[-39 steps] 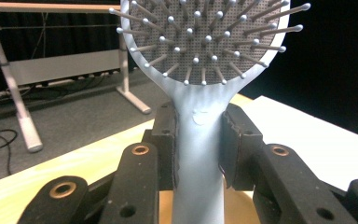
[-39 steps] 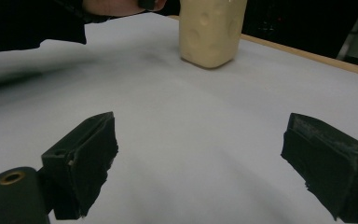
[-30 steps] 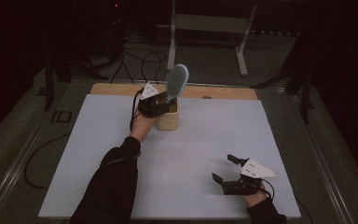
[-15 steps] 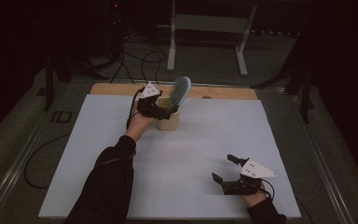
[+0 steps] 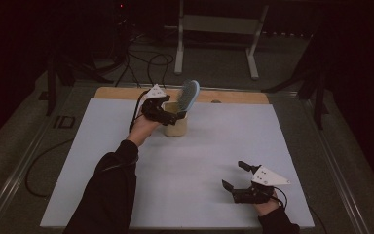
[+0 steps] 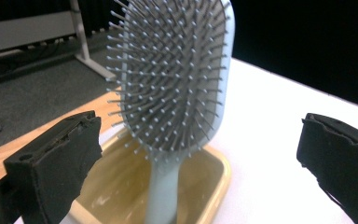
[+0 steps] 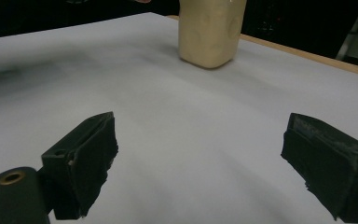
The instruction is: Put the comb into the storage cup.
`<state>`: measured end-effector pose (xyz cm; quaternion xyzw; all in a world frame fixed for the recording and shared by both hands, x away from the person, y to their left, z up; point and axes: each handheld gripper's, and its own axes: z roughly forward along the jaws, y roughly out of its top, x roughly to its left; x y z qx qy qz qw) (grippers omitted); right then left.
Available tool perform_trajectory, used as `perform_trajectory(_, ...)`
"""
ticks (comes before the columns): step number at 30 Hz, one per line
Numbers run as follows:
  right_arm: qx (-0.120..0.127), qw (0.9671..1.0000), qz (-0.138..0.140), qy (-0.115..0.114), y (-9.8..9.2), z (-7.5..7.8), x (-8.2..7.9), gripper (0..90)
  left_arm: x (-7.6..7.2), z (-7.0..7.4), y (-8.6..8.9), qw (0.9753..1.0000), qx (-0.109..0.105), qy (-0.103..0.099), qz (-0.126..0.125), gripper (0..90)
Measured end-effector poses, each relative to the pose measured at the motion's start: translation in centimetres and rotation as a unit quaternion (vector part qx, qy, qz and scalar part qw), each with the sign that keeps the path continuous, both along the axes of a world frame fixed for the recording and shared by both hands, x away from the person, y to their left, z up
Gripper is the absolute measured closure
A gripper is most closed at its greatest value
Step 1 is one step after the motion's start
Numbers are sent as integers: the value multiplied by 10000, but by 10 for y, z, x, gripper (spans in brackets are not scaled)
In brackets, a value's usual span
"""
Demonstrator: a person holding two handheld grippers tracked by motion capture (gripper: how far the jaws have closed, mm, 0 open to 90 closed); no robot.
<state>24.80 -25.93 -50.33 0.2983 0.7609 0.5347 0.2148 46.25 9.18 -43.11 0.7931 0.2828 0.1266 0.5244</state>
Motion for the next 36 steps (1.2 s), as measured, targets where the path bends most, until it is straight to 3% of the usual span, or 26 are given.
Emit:
perform_trajectory(4, 4, 10000, -3, 1, 0, 0, 0, 99, -2, 3, 2, 9996, 86, 227, -159, 0)
perform_trajectory(18, 14, 10000, -29, 26, -1, 0, 0, 99, -17, 18, 22, 9985, 244, 261, -415, 0)
perform_trajectory(23, 12, 10000, -26, 20, 0, 0, 0, 99, -24, 19, 28, 9983, 344, 250, -390, 0)
perform_trajectory(36, -2, 10000, -30, 52, 2, 0, 0, 99, -44, 17, 55, 9986, 367, 242, -306, 0)
